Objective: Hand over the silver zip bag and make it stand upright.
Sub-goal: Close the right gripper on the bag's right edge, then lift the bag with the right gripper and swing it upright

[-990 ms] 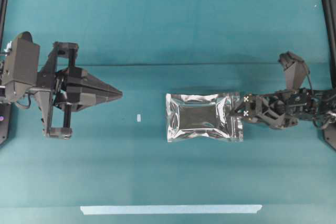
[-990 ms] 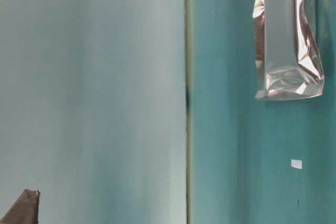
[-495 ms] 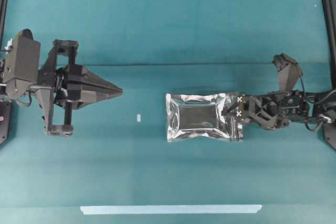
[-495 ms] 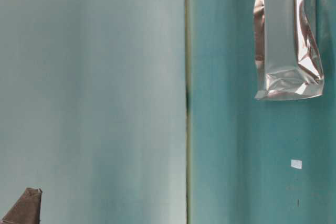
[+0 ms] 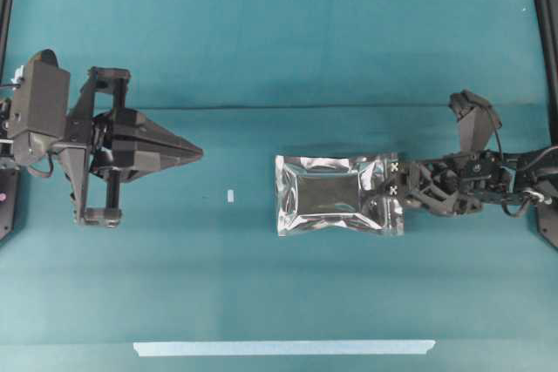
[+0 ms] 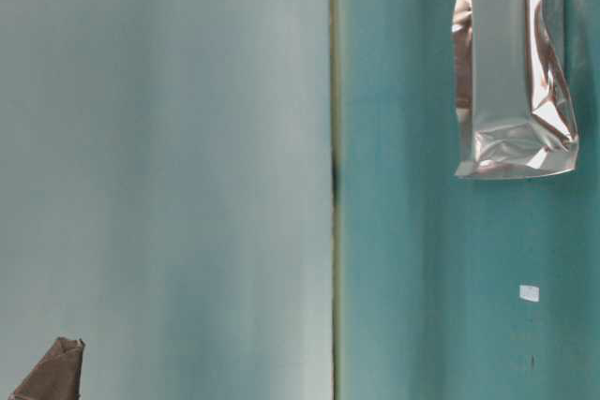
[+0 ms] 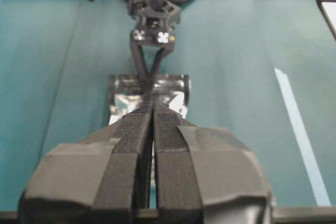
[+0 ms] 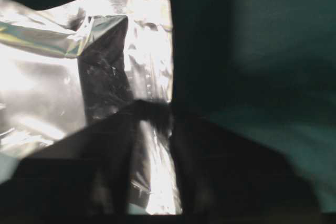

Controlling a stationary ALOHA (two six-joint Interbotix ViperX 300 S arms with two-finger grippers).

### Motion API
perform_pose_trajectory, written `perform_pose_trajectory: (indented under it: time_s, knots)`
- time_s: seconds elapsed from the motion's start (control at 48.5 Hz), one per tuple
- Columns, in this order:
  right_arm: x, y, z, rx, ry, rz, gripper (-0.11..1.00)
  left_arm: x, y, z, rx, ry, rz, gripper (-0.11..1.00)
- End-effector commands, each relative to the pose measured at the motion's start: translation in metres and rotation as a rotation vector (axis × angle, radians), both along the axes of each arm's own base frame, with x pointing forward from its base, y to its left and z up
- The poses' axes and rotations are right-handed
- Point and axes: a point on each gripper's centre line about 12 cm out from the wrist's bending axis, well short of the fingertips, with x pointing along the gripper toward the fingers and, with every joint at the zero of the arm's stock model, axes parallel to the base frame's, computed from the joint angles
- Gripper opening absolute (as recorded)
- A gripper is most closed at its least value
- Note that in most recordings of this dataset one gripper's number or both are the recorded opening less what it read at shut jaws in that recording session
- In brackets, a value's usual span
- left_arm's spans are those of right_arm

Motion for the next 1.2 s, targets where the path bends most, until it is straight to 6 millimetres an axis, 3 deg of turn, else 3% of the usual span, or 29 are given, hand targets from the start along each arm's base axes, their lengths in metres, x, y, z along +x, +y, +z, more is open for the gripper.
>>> perform_pose_trajectory:
  time_s: [0.0, 0.124, 0.536, 0.763, 1.031, 1.176]
  knots:
    - [0.002, 0.004, -0.005, 0.009, 0.023, 0.009, 0.26, 0.002, 0.0, 0.011, 0.0, -0.032, 0.0, -0.01]
    - [0.005, 0.004, 0.002, -0.01, -0.007, 0.031, 0.07, 0.001, -0.001, 0.011, -0.002, -0.032, -0.003, -0.01]
    - [0.017, -0.001, 0.032, -0.091, -0.024, 0.163, 0.04, -0.001, -0.005, 0.009, -0.014, -0.029, -0.014, -0.01]
    - [0.025, -0.009, 0.071, -0.147, 0.017, 0.318, 0.04, -0.001, -0.005, 0.009, -0.054, -0.028, -0.01, -0.01]
    - [0.029, -0.026, 0.133, -0.24, 0.003, 0.442, 0.04, -0.001, -0.001, 0.007, -0.106, -0.008, 0.013, -0.01]
    - [0.034, -0.028, 0.153, -0.301, 0.019, 0.524, 0.04, -0.001, -0.002, 0.008, -0.091, -0.014, 0.007, -0.01]
